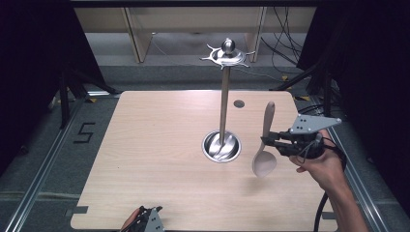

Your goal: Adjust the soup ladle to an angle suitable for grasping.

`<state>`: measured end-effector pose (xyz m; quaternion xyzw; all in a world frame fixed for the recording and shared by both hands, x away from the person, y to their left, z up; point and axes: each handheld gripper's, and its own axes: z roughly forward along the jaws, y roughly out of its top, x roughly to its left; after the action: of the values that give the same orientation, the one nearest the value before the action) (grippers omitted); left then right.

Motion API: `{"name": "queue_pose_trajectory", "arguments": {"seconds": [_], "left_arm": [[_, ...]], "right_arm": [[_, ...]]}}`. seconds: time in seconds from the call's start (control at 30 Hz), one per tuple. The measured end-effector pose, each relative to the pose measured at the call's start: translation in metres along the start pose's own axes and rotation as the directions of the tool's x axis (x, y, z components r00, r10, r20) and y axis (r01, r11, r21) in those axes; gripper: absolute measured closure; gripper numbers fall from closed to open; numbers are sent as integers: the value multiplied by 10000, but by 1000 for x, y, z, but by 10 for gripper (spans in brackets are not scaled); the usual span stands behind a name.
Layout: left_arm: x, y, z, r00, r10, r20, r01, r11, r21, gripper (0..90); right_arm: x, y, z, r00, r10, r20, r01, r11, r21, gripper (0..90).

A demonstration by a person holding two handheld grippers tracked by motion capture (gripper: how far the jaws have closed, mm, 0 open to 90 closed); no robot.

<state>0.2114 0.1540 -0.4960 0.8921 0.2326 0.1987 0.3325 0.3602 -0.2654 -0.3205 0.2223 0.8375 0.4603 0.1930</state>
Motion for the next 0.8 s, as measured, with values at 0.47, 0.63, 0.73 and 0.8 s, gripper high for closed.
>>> {"name": "queue_pose_trajectory", "arguments": {"seconds": [0.47,0.63,0.73,0.8], "left_arm": [[1,0,0,9999,40,-128,-39,10000,41,155],[0,-1,0,9999,-50,-121,52,9999,137,155],[0,-1,0,9999,-53,-95,55,9999,145,156],[0,0,0,10000,27,-85,-27,10000,-11,156]], "right_arm": [[-14,22,12,9997,240,46,-240,9997,-85,778],[-19,32,15,9996,267,-54,-267,9996,-118,778],[-22,37,18,9998,178,0,-178,9995,-246,778],[-25,43,18,9999,106,-7,-106,9998,-149,778]]}}
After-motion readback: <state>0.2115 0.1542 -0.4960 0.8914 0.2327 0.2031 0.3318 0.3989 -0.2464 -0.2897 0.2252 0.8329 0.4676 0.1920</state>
